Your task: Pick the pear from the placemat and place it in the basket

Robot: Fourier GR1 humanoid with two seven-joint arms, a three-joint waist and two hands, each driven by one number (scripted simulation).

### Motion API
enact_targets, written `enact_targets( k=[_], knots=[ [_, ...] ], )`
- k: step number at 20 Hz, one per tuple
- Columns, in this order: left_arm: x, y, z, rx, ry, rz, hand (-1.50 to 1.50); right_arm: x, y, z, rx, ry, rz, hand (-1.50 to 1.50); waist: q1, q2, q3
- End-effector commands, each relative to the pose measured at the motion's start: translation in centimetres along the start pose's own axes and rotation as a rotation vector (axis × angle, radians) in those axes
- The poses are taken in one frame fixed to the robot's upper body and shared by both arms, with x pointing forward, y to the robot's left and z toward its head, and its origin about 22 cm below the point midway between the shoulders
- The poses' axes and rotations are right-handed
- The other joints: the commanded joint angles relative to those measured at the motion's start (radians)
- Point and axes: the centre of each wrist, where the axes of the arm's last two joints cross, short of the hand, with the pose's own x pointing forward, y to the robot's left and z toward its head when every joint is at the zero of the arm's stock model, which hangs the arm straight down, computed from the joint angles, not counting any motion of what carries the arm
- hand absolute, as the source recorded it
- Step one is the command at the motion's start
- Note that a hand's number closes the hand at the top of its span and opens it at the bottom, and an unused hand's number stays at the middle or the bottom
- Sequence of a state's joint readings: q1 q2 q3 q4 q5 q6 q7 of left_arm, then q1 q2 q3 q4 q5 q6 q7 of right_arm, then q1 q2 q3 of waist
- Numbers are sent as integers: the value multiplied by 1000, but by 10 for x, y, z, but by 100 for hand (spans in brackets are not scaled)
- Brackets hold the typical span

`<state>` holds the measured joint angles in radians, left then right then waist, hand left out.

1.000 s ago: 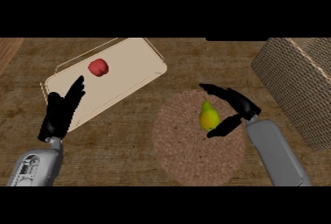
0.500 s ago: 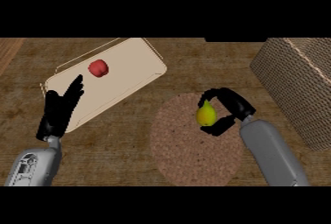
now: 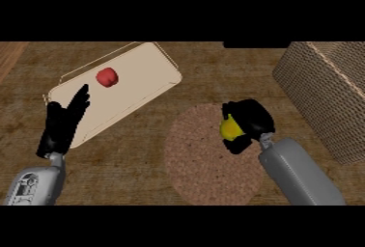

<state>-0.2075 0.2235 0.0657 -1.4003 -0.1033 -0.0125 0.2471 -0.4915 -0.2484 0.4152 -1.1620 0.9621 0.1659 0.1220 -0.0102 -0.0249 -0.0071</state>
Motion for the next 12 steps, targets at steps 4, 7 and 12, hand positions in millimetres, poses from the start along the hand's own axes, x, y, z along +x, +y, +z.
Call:
enact_targets(
  k=[4, 7, 12],
  knots=[
    [-2, 1, 2, 1, 2, 28, 0, 29, -7, 49, -94, 20, 23, 150, 1, 21, 7],
    [-4, -2, 3, -3, -1, 9, 0, 43, -41, 56, -111, -13, -183, 150, -6, 18, 6],
    [-7, -3, 6, 13, 7, 7, 0, 45, -94, 90, -309, -113, -432, 150, -17, 14, 7]
  ],
)
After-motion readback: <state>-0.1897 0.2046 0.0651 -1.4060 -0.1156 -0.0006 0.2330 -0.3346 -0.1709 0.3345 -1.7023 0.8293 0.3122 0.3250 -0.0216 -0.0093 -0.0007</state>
